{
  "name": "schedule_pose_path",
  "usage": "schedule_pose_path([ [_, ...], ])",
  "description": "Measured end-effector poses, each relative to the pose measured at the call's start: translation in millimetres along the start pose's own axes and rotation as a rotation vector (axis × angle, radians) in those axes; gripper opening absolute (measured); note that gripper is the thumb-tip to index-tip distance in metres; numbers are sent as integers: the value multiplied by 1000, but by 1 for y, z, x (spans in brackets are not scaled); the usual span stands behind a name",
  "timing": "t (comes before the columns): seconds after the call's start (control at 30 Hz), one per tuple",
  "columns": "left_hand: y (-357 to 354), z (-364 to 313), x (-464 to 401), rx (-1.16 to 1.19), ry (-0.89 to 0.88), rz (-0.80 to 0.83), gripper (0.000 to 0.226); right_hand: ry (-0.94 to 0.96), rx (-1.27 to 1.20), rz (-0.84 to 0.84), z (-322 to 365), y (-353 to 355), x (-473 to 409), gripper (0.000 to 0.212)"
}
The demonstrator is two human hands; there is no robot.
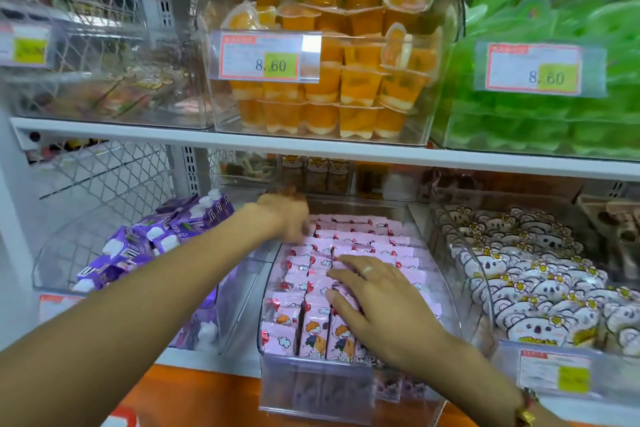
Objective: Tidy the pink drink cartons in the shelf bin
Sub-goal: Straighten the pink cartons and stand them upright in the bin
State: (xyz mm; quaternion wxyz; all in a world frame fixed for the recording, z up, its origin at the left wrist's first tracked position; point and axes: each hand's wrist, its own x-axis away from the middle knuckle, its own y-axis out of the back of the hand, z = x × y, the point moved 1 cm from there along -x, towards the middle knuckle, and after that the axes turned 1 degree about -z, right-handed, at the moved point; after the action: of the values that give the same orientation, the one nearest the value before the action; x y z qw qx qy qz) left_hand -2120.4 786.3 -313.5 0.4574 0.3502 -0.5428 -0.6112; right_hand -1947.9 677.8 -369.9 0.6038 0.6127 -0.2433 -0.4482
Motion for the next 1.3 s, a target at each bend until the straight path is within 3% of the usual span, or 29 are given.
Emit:
schedule_pose_path([
  [0.13, 4, -3, 3, 55, 73, -64, 12, -8, -11, -11, -1, -1, 0, 49],
  [0.23, 0, 1, 11, 205, 82, -228, 11, -7, -11, -10, -1, -2, -1, 48],
  [0.33, -5, 7, 25, 526, 119, -489, 12, -3, -12, 8, -3, -2, -3, 48],
  [0.43, -8, 8, 41, 994, 208, -706, 18, 10, -29, 10, -5, -1, -6, 46],
  [0.53, -7, 2, 68, 1353, 251, -908, 7, -5, -103, 6, -6, 5, -10, 40],
  [0.67, -7, -13, 118, 1639, 324, -1160, 5, -62, -278, -208, 2, 17, -10, 30],
  [0.73, -7, -24, 140, 1714, 282, -1136, 9, -81, -480, -348, 17, 26, -5, 28],
  [0.83, -10, -42, 162, 1743, 176, -1002, 9, -60, -859, -263, 45, 35, 6, 40],
  [0.9, -13, -49, 167, 1765, 145, -950, 8, -15, -909, -158, 60, 32, 13, 40],
  [0.97, -17, -51, 166, 1807, 143, -907, 9, -3, -921, -135, 67, 27, 16, 24],
  [1.07, -26, -49, 162, 1819, 153, -796, 14, -149, -1079, -157, 64, 22, 10, 23],
  [1.17, -33, -44, 159, 1642, 98, -768, 20, -313, -1248, -166, 56, 20, 5, 23],
  [1.3, -37, -48, 159, 1418, 27, -738, 27, -362, -1292, -158, 50, 14, 4, 20],
])
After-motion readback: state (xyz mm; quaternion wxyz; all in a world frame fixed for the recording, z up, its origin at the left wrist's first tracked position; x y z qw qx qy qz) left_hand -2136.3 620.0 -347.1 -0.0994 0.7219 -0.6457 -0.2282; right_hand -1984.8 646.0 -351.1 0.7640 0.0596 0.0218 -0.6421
